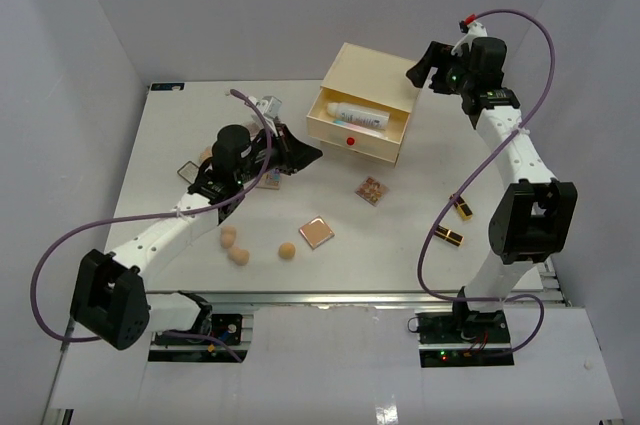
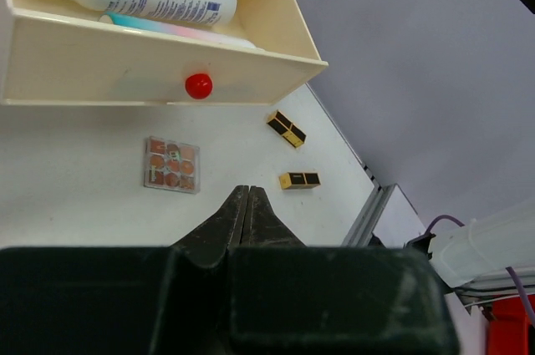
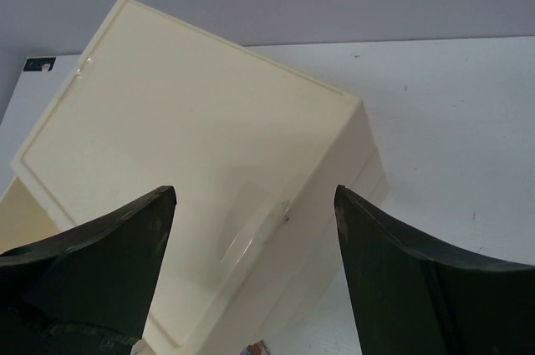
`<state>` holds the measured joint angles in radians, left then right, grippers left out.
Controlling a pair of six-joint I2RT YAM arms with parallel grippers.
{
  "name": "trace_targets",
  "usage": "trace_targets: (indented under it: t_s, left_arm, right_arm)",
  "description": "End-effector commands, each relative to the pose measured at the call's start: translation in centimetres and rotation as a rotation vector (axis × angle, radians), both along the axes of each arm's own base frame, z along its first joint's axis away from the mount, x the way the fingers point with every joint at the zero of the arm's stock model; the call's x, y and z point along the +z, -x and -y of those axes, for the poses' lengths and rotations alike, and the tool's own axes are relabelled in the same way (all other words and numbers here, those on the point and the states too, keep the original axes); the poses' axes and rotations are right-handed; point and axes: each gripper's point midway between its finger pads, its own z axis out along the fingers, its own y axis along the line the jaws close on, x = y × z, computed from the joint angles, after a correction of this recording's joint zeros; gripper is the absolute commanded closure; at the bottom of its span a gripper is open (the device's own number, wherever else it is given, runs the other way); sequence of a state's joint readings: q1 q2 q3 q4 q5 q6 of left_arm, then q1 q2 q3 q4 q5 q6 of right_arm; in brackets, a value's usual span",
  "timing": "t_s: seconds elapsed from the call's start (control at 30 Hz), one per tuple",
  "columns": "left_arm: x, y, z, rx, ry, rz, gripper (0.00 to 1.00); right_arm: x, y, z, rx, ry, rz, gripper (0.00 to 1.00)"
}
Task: Organize the makeup
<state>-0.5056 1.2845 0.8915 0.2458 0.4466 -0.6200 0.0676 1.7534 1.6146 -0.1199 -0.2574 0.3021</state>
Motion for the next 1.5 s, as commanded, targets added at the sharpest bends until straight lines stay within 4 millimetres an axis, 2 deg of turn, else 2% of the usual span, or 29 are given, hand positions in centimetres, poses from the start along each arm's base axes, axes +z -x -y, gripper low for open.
trace_targets:
  t_s: [0.0,0.13,0.23,0.37,0.4,0.5,0.57,0.67,0.83,0.93,1.07,1.27,1.47]
  left_arm:
    - [0.1,0.2,1.3,-0.08,0.089,0.047,0.92]
    - [-1.4,-0.3,2.2,-0.113,0.106,0.025,0.91]
    - [-2.3,-0.8,2.7,-0.13,0.111,0.018,0.9]
    - [-2.8,-1.3,3.5,-0.157,0.108,0.028,0.88]
    - [-2.9,-1.5,3.7,-0.161,0.105,0.028,0.88]
    - [-3.3,-2.1,4.2,-0.168,0.097,0.026,0.87]
    - [-3.5,-2.5,4.5,-0.173,0.094,0.025,0.87]
    - [-4.2,-3.0,5.0,-0.178,0.087,0.016,0.86]
    - [-4.7,-3.7,5.7,-0.19,0.08,0.008,0.85]
    - [-4.5,-4.1,6.2,-0.197,0.08,0.014,0.85]
    - [-4.6,-4.5,6.5,-0.204,0.071,0.017,0.85]
    - [-4.5,-5.3,7.0,-0.208,0.066,0.025,0.84]
    - [-4.6,-6.6,7.6,-0.202,0.06,0.025,0.84]
  right_arm:
    - [4.9,-3.5,1.2,-0.063,0.009,0.173,0.16]
    - [4.3,-5.7,1.3,-0.056,0.015,0.177,0.15]
    - [2.8,-7.2,1.0,-0.034,0.015,0.162,0.15]
    - [4.2,-8.5,-0.6,0.099,0.047,0.267,0.14]
    - [3.9,-8.6,-1.4,0.161,0.051,0.279,0.13]
    - [4.7,-7.7,-3.8,0.347,0.096,0.378,0.1]
    - [4.3,-7.5,-4.5,0.413,0.111,0.402,0.08]
    - [3.2,-8.0,-4.5,0.422,0.109,0.386,0.07]
    - [0.9,-9.1,-4.4,0.412,0.094,0.343,0.14]
    - [0.2,-9.6,-4.3,0.41,0.101,0.334,0.22]
    - [-1.3,-9.7,-4.6,0.437,0.101,0.303,0.27]
    - [-1.6,-9.4,-5.2,0.493,0.094,0.301,0.38]
    - [-2.6,-9.2,-5.7,0.529,0.077,0.278,0.43]
